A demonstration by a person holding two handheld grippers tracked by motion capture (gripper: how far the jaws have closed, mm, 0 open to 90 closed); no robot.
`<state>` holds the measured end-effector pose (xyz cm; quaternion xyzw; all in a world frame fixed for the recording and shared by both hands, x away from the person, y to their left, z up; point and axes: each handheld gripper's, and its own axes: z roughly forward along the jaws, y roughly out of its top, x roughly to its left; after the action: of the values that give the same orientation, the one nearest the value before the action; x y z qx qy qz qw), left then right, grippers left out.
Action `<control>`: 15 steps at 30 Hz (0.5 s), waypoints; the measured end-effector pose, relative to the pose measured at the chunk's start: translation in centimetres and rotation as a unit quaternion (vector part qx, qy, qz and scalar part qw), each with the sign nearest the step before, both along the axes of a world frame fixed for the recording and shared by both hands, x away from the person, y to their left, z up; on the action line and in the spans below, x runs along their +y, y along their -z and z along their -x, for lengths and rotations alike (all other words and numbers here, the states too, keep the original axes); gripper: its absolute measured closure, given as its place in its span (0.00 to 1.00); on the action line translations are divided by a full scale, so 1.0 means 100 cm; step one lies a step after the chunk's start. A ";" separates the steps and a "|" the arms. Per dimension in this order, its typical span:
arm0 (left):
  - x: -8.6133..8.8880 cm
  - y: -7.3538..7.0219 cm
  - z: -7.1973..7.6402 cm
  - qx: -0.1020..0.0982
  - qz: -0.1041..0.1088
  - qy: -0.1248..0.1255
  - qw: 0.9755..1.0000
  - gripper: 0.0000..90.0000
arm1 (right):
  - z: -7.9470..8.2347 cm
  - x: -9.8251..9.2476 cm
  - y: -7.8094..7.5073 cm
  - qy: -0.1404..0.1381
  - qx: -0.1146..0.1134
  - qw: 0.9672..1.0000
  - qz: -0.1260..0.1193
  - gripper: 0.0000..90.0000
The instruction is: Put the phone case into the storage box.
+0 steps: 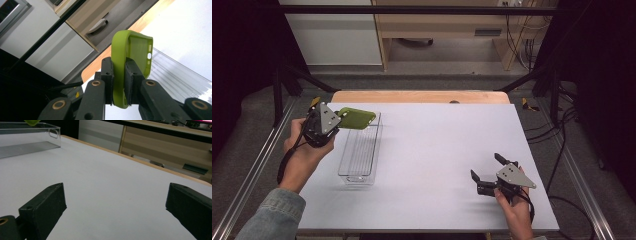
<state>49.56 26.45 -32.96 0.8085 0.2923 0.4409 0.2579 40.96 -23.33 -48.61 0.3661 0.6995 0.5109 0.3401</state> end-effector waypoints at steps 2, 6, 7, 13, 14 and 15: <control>-0.001 0.001 -0.001 -0.001 -0.006 -0.001 1.000 0.88 | 0.000 0.001 0.000 -0.003 -0.001 1.000 0.000 0.03; -0.004 0.003 -0.005 -0.002 -0.004 -0.003 1.000 0.88 | 0.000 0.002 0.000 -0.006 -0.001 1.000 -0.002 0.03; -0.005 0.004 -0.006 0.000 -0.007 -0.002 1.000 0.88 | 0.000 0.002 0.000 -0.006 -0.001 1.000 -0.002 0.03; -0.008 0.008 -0.010 0.008 -0.016 -0.002 1.000 0.88 | 0.000 0.001 0.000 -0.006 -0.002 1.000 -0.004 0.03; -0.009 0.009 -0.011 0.007 -0.013 -0.002 1.000 0.88 | 0.000 0.001 0.000 -0.005 -0.002 1.000 -0.004 0.03; -0.009 0.009 -0.012 0.008 -0.016 -0.001 1.000 0.88 | 0.000 0.001 0.000 -0.005 -0.002 1.000 -0.005 0.03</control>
<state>50.71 25.55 -33.86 0.8155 0.2880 0.4396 0.2425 41.00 -23.23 -48.57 0.3633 0.6982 0.5168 0.3367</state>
